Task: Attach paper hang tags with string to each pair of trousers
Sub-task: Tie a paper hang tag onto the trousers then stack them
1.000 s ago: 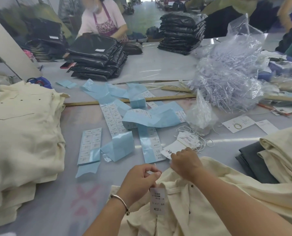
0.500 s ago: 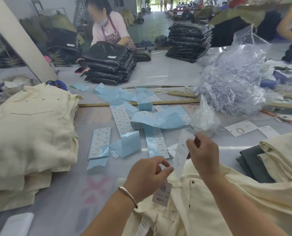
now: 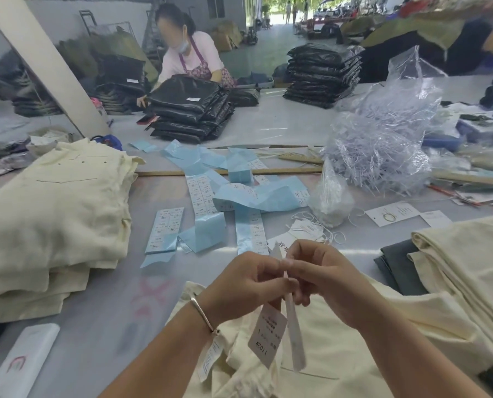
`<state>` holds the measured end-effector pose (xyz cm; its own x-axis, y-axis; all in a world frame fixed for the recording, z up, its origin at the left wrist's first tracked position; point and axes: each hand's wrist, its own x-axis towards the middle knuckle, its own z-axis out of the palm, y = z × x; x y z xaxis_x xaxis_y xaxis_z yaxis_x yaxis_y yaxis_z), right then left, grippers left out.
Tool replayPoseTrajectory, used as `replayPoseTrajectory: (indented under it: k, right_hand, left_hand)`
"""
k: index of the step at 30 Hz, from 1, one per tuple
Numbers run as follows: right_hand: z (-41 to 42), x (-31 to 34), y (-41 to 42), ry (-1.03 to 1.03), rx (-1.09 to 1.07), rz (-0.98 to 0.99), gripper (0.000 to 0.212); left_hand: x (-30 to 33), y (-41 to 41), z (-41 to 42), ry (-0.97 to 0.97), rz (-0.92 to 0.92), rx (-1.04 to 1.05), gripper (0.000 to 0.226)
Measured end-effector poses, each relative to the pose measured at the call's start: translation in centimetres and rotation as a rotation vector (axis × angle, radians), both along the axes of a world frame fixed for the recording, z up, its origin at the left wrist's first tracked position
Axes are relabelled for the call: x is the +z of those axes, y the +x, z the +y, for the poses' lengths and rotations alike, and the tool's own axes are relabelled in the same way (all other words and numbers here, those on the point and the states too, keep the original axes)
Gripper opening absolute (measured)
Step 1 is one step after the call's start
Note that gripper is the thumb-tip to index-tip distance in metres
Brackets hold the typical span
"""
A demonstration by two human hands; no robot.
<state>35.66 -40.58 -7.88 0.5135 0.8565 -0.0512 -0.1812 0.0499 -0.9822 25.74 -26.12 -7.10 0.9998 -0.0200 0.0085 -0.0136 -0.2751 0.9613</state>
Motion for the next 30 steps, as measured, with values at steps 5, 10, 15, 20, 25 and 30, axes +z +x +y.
replayPoseTrajectory:
  k: [5,10,15,20,25,30]
  right_hand:
    - [-1.1,0.4,-0.7,0.087,0.026,0.024,0.031]
    - [-1.7,1.0,-0.9,0.164,0.088,0.032,0.022]
    - [-1.7,1.4,-1.4,0.204,0.126,0.029,0.02]
    - [-1.9,1.7,-1.9,0.2,0.124,0.002,0.022]
    - [-2.1,1.8,-2.1,0.212,0.121,0.025,0.02]
    - [-2.4,1.6,-1.9,0.178,0.096,0.058,0.021]
  left_hand:
    - [0.5,-0.4,-1.2,-0.185,0.02,-0.036,0.006]
    - [1.0,-0.8,-1.2,-0.238,0.031,-0.013,0.033]
    - [1.4,-1.2,-1.7,-0.247,0.004,0.023,0.031]
    - [1.8,-1.4,-2.0,-0.275,0.002,0.003,0.022]
    - [1.3,-1.6,-1.7,-0.312,-0.051,-0.017,0.025]
    - [0.5,-1.3,-1.1,-0.303,0.003,-0.041,0.032]
